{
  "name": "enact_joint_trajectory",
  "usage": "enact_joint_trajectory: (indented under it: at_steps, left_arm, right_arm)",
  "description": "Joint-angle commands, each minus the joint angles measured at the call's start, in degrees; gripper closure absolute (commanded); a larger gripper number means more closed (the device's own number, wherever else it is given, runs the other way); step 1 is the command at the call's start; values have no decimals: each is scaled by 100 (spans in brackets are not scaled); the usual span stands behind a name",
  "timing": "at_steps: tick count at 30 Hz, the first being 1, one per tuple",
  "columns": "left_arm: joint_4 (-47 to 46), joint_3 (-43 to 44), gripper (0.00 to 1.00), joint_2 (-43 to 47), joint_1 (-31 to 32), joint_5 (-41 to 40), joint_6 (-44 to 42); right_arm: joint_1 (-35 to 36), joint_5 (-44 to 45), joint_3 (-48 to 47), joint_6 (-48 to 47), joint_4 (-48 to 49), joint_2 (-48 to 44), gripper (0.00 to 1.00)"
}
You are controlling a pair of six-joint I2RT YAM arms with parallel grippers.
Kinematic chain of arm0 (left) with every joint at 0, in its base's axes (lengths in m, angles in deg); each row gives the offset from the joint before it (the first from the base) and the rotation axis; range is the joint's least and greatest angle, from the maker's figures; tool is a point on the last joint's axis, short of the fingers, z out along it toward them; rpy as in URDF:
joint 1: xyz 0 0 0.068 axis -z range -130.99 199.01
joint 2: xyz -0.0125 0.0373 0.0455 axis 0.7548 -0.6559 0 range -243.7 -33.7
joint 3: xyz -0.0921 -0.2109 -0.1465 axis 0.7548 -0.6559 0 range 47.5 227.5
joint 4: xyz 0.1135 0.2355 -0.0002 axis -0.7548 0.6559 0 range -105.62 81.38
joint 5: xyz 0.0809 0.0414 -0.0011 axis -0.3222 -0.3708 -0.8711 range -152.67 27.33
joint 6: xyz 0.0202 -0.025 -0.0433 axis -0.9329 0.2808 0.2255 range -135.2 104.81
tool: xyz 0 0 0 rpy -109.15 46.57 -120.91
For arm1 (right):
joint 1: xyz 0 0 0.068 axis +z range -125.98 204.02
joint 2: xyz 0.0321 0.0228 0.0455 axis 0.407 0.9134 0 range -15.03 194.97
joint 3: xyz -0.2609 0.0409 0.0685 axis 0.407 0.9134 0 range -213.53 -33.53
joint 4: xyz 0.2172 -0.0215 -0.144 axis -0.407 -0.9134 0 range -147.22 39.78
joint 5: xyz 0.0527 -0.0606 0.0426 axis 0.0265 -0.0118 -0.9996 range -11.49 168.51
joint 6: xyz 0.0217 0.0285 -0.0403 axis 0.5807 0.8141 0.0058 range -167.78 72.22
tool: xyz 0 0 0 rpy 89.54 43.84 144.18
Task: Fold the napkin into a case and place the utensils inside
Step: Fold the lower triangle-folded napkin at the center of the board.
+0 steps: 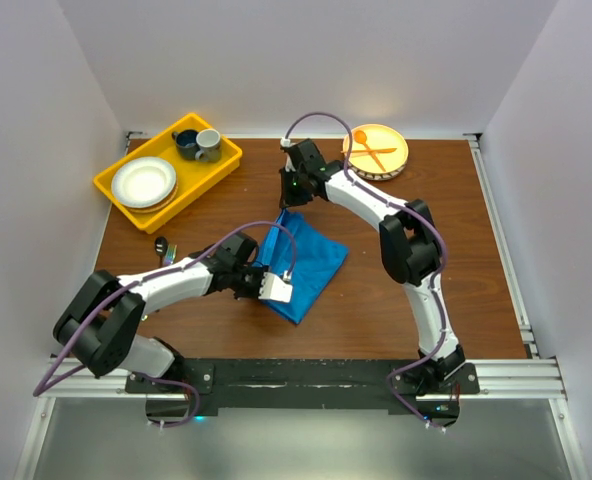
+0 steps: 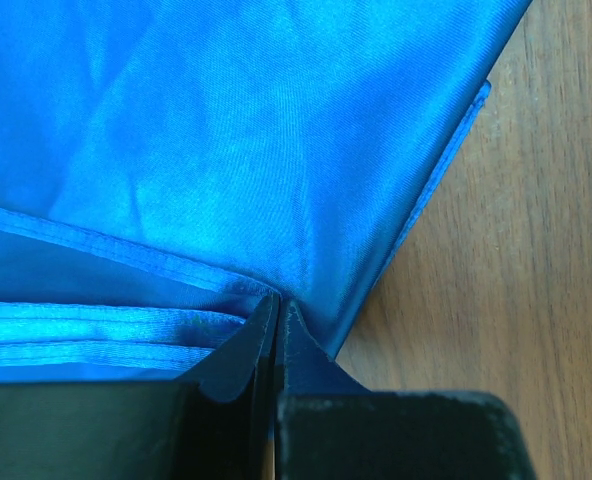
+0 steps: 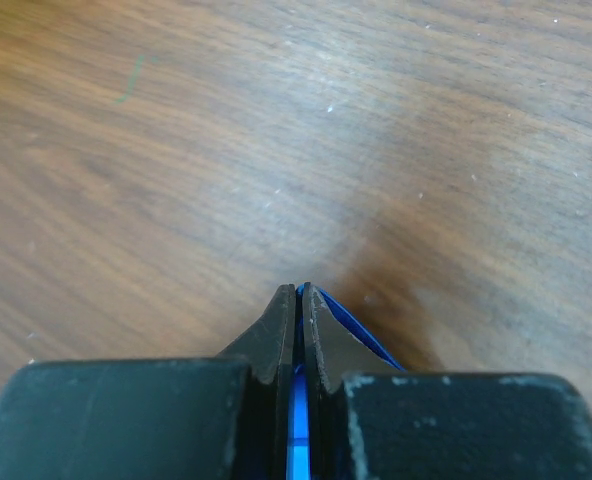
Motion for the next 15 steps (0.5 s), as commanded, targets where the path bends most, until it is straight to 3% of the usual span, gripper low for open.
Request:
enact_joint_trajectory:
  at_steps: [1, 3, 9, 15]
  left_arm:
    - [425, -32, 99, 158, -24, -43, 92]
    - [461, -23, 95, 245, -24, -87, 144]
    - [584, 30, 65, 667, -50, -18, 416]
    - [777, 249, 52, 1273, -244, 395, 1040]
  right_arm:
    - [37, -99, 94, -134, -99, -424, 100]
    - [37, -99, 191, -204, -117, -503, 100]
    - [19, -81, 560, -389, -64, -626, 100]
    - [2, -55, 859, -468, 32, -785, 100]
